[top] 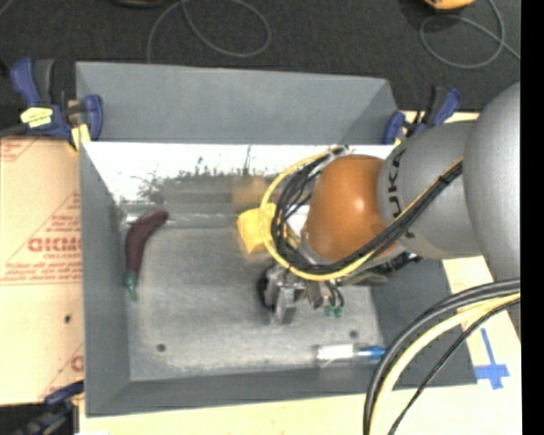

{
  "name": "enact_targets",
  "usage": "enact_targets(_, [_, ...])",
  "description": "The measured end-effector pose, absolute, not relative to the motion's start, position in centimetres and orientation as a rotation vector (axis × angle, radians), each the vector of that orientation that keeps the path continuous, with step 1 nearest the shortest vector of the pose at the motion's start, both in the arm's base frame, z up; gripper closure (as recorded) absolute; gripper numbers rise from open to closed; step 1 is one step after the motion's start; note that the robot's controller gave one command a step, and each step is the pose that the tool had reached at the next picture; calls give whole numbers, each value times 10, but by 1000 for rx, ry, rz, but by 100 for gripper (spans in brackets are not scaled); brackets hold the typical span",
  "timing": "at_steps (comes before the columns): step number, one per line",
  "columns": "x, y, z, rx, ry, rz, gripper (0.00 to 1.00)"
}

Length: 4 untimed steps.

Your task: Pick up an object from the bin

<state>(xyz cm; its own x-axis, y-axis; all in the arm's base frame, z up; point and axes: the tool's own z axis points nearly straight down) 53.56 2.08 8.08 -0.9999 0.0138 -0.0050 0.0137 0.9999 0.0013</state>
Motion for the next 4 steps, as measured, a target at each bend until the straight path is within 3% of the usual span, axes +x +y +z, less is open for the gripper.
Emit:
enact_targets(1, [553,30,162,11,3134,3,100])
enact_targets(2, [553,30,162,11,3134,3,100])
enact_targets(3, [552,34,196,0,3138,3,100])
enact_targets(4, [544,41,310,65,3130,4,100])
